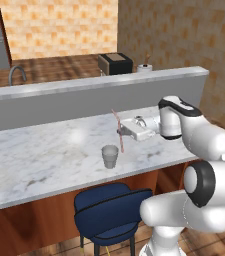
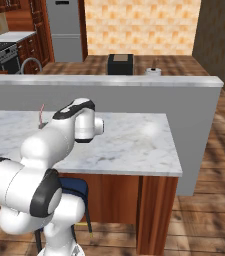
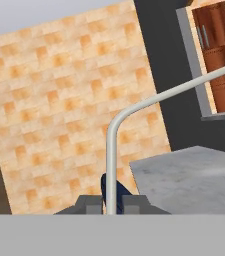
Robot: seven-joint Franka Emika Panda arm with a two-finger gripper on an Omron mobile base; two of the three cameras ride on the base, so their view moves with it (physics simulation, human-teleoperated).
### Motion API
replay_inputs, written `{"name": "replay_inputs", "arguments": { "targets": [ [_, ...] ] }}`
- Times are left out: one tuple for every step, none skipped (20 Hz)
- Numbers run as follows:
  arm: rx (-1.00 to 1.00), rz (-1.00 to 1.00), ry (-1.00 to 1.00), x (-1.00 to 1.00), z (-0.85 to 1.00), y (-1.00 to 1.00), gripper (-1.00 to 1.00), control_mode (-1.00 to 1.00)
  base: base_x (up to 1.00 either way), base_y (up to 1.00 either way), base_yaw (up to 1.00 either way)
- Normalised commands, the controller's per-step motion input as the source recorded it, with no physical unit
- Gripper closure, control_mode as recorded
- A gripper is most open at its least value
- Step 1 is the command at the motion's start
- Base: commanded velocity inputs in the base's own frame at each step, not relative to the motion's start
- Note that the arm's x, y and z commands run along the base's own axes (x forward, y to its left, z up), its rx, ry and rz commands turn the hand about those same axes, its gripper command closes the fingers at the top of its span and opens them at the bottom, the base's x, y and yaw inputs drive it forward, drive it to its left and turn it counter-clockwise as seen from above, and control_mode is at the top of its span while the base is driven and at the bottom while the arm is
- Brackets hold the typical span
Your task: Take a straw from the drawer in front and place it inside the glass cup on the dining counter.
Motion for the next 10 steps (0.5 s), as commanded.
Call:
{"name": "replay_inputs", "arguments": {
  "targets": [
    [0.0, 0.0, -0.08, 0.01, -0.09, 0.0, 1.0, -1.0, 0.0, 0.0, 0.0],
    [0.0, 0.0, -0.06, 0.0, -0.09, 0.0, 1.0, -1.0, 0.0, 0.0, 0.0],
    [0.0, 0.0, -0.04, 0.0, -0.13, 0.0, 1.0, -1.0, 0.0, 0.0, 0.0],
    [0.0, 0.0, -0.04, 0.0, -0.14, 0.0, 1.0, -1.0, 0.0, 0.0, 0.0],
    [0.0, 0.0, -0.04, 0.0, -0.16, 0.0, 1.0, -1.0, 0.0, 0.0, 0.0],
    [0.0, 0.0, -0.06, 0.0, -0.14, 0.0, 1.0, -1.0, 0.0, 0.0, 0.0],
    [0.0, 0.0, -0.05, 0.0, -0.14, 0.0, 1.0, -1.0, 0.0, 0.0, 0.0],
    [0.0, 0.0, -0.06, 0.0, -0.07, 0.0, 1.0, -1.0, 0.0, 0.0, 0.0],
    [0.0, 0.0, -0.06, 0.02, -0.05, 0.0, 1.0, -1.0, 0.0, 0.0, 0.0],
    [0.0, 0.0, -0.08, 0.07, 0.0, 0.0, 1.0, -1.0, 0.0, 0.0, 0.0]
  ]
}}
